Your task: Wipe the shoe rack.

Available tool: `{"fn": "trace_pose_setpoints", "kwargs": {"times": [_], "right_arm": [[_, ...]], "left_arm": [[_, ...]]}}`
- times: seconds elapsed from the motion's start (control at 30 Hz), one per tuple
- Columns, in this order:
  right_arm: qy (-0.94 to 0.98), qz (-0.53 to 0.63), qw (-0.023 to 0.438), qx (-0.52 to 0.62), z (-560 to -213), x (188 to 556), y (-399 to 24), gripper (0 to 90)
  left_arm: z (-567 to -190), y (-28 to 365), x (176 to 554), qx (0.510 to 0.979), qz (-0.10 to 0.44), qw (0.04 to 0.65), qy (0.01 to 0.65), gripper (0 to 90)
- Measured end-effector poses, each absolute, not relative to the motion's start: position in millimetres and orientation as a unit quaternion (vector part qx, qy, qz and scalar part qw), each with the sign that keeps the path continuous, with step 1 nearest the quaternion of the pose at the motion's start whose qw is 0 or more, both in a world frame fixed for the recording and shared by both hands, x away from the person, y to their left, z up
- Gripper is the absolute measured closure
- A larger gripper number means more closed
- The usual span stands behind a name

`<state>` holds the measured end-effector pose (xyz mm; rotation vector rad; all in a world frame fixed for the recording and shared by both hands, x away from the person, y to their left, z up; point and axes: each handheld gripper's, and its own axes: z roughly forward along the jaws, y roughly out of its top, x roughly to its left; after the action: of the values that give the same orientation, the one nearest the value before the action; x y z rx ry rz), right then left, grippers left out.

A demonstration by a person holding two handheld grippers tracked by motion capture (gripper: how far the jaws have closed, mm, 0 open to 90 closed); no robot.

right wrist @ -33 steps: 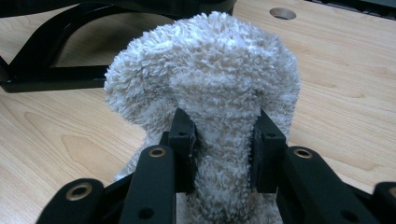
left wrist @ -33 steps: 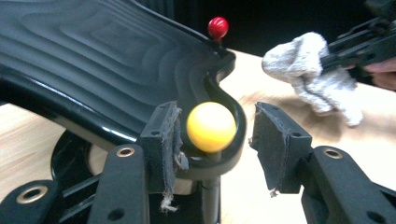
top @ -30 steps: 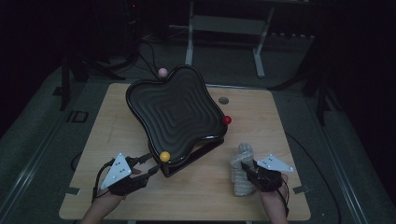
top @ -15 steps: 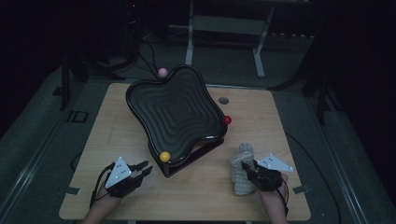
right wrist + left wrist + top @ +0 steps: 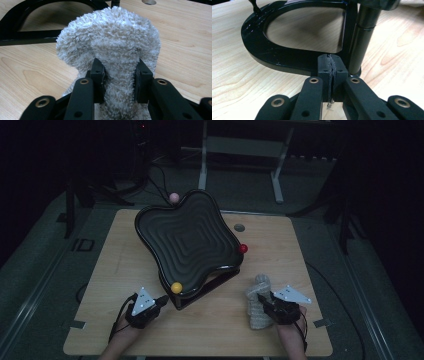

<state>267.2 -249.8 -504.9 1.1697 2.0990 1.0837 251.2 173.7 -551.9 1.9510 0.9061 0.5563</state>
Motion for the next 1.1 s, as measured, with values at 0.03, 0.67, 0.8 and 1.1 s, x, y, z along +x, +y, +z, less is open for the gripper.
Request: {"fn": "trace_pose_setpoints", "kwargs": {"times": [0.03,0.67,0.8,1.1], "right_arm": [[0.773,0.398,0.25,0.427,-505,267,-249,67.5],[0.776,0.399,0.242,0.423,-506,264,-245,67.5],[0.776,0.4,0.242,0.423,-506,263,-244,67.5],[0.776,0.402,0.238,0.424,-507,262,-245,67.5]], "left_arm": [[-552,173,252,0.787,0.225,0.444,0.365,87.3],[-555,143,250,0.783,0.224,0.47,0.34,87.8],[-552,130,251,0.784,0.22,0.478,0.328,87.7],[-552,104,249,0.795,0.226,0.477,0.298,87.6]]}}
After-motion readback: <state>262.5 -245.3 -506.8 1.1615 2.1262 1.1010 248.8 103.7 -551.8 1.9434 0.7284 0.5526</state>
